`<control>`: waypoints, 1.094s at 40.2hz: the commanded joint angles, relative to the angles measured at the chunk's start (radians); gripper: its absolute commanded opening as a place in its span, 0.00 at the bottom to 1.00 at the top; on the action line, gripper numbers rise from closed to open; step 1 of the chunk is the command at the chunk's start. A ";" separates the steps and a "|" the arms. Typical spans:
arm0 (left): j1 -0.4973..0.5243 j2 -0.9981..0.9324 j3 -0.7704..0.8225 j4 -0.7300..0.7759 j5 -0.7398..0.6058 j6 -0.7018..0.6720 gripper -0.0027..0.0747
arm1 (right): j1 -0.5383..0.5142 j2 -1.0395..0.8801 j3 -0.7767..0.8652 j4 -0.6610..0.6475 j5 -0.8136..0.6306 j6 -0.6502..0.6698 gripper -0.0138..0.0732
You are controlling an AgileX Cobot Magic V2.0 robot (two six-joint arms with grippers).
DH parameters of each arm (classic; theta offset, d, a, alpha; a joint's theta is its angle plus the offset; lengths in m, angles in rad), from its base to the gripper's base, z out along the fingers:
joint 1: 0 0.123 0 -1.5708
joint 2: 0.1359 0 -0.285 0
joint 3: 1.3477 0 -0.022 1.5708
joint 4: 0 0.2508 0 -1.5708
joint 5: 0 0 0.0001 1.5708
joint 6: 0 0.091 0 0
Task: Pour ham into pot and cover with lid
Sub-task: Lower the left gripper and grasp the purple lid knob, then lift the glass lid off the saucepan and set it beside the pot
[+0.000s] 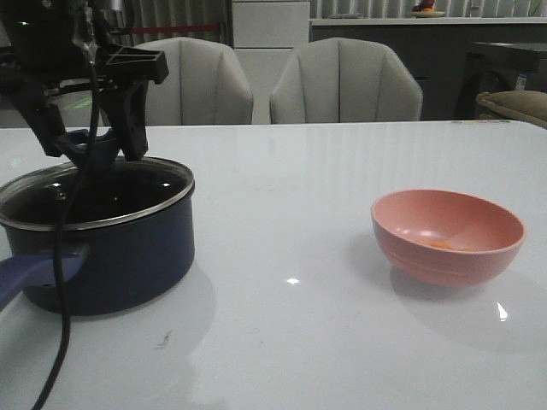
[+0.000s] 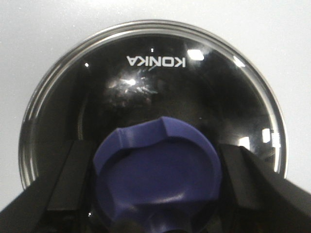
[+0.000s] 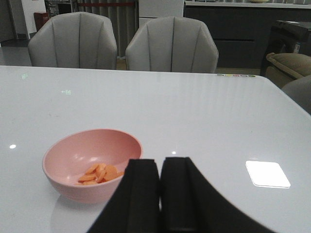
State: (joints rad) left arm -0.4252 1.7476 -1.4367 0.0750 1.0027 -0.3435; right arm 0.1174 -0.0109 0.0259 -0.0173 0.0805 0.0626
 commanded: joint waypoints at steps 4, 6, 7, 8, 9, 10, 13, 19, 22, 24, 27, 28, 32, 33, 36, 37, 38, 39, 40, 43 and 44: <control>-0.001 -0.097 -0.047 0.032 -0.026 -0.010 0.27 | -0.006 -0.020 -0.005 -0.012 -0.081 0.000 0.34; 0.006 -0.109 -0.047 0.046 -0.024 0.000 0.27 | -0.006 -0.020 -0.005 -0.012 -0.081 0.000 0.34; 0.008 -0.117 -0.047 0.046 -0.024 0.017 0.27 | -0.006 -0.020 -0.005 -0.012 -0.081 0.000 0.34; 0.012 -0.123 -0.047 0.048 -0.023 0.030 0.27 | -0.006 -0.020 -0.005 -0.012 -0.081 0.000 0.34; 0.016 -0.133 -0.047 0.051 -0.023 0.042 0.27 | -0.006 -0.020 -0.005 -0.012 -0.081 0.000 0.34; 0.024 -0.140 -0.047 0.056 -0.023 0.045 0.27 | -0.006 -0.020 -0.005 -0.012 -0.081 0.000 0.34; 0.047 -0.171 -0.037 0.060 -0.023 0.073 0.27 | -0.006 -0.020 -0.005 -0.012 -0.081 0.000 0.34; 0.153 -0.239 0.027 0.072 -0.028 0.103 0.27 | -0.006 -0.020 -0.005 -0.012 -0.081 0.000 0.34; 0.232 -0.267 0.077 0.069 -0.039 0.124 0.27 | -0.006 -0.020 -0.005 -0.012 -0.081 0.000 0.34; 0.297 -0.285 0.123 0.055 -0.052 0.147 0.27 | -0.006 -0.020 -0.005 -0.012 -0.081 0.000 0.34; 0.380 -0.309 0.180 0.005 -0.085 0.215 0.27 | -0.006 -0.020 -0.005 -0.012 -0.081 0.000 0.34; 0.420 -0.314 0.208 -0.013 -0.100 0.236 0.27 | -0.006 -0.020 -0.005 -0.012 -0.081 0.000 0.34; 0.510 -0.318 0.268 -0.075 -0.164 0.300 0.27 | -0.006 -0.020 -0.005 -0.012 -0.081 0.000 0.34; 0.531 -0.318 0.285 -0.089 -0.184 0.310 0.27 | -0.006 -0.020 -0.005 -0.012 -0.081 0.000 0.34; 0.566 -0.306 0.317 -0.102 -0.228 0.333 0.27 | -0.006 -0.020 -0.005 -0.012 -0.081 0.000 0.34; 0.572 -0.302 0.327 -0.104 -0.245 0.333 0.28 | -0.006 -0.020 -0.005 -0.012 -0.081 0.000 0.34; 0.577 -0.292 0.332 -0.104 -0.254 0.333 0.28 | -0.006 -0.020 -0.005 -0.012 -0.081 0.000 0.34; 0.576 -0.281 0.334 -0.104 -0.265 0.333 0.28 | -0.006 -0.020 -0.005 -0.012 -0.081 0.000 0.34; 0.576 -0.272 0.336 -0.104 -0.273 0.334 0.28 | -0.006 -0.020 -0.005 -0.012 -0.081 0.000 0.34; 0.576 -0.230 0.336 -0.104 -0.293 0.334 0.28 | -0.006 -0.020 -0.005 -0.012 -0.081 0.000 0.34; 0.576 -0.217 0.336 -0.104 -0.295 0.334 0.28 | -0.006 -0.020 -0.005 -0.012 -0.081 0.000 0.34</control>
State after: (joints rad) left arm 0.1496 1.5287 -1.0771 -0.0122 0.7867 -0.0158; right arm 0.1174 -0.0109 0.0274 -0.0173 0.0805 0.0626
